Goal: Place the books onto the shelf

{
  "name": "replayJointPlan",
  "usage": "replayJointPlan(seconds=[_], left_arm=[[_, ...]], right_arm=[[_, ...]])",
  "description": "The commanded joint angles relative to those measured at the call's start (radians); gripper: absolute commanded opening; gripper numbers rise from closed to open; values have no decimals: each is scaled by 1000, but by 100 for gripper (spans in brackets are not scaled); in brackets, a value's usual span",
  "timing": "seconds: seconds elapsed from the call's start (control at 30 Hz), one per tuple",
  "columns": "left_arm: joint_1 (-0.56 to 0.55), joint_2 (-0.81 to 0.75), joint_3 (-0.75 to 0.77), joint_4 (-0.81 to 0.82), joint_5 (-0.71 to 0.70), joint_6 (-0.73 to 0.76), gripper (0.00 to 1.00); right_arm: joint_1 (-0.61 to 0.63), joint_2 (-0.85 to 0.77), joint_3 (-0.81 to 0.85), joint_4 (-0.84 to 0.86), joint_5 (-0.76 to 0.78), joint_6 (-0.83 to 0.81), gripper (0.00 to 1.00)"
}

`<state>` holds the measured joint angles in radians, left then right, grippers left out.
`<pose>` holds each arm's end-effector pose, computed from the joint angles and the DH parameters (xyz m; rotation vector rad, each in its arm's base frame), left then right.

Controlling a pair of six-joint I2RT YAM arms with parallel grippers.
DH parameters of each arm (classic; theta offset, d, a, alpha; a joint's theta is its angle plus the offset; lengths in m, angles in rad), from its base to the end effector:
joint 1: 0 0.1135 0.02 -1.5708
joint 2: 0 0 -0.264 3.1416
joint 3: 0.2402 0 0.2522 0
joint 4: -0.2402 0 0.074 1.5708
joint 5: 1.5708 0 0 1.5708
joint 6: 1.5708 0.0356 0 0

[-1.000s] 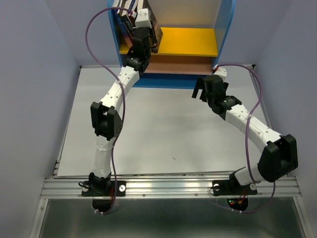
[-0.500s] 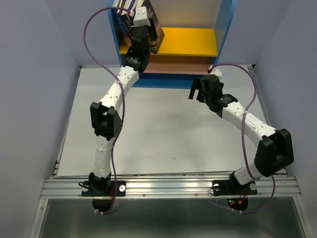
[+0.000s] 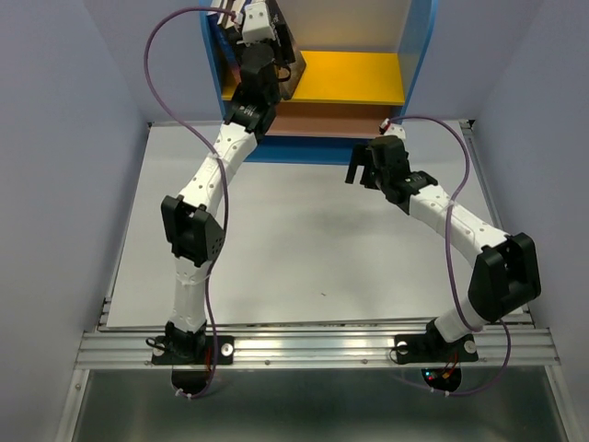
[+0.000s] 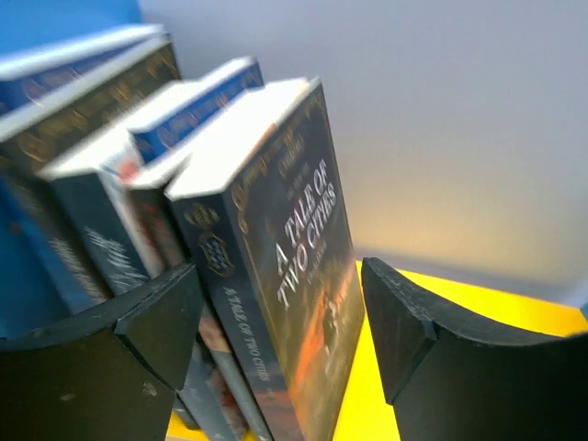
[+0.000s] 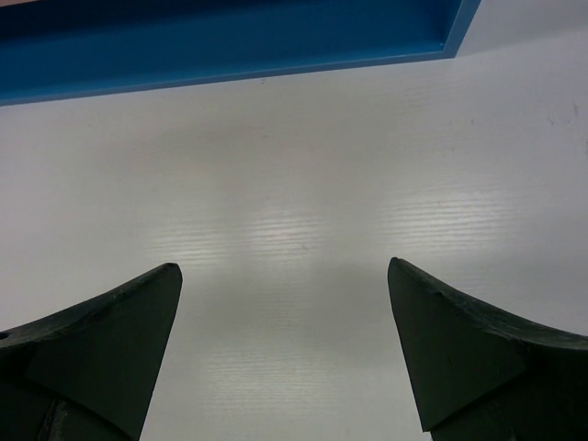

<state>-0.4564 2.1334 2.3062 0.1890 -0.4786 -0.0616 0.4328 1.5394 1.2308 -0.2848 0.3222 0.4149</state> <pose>0.4476 -0.2015 0.4754 -0.1774 1.2401 -0.1594 0.3249 0.1377 0.2999 0.1647 2.1272 0.1500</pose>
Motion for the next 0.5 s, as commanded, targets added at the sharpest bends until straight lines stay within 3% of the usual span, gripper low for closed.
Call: replayJointPlan(seconds=[0.0, 0.13, 0.3, 0.47], left_arm=[[41, -138, 29, 29, -150, 57, 82], [41, -220, -36, 20, -92, 57, 99], [45, -329, -103, -43, 32, 112, 99], [157, -464, -232, -109, 471, 85, 99]], right_arm=[[-5, 2, 50, 13, -38, -11, 100], [-5, 5, 55, 13, -74, -22, 100], [-5, 4, 62, 12, -106, -53, 100], [-5, -2, 61, 15, -121, -102, 100]])
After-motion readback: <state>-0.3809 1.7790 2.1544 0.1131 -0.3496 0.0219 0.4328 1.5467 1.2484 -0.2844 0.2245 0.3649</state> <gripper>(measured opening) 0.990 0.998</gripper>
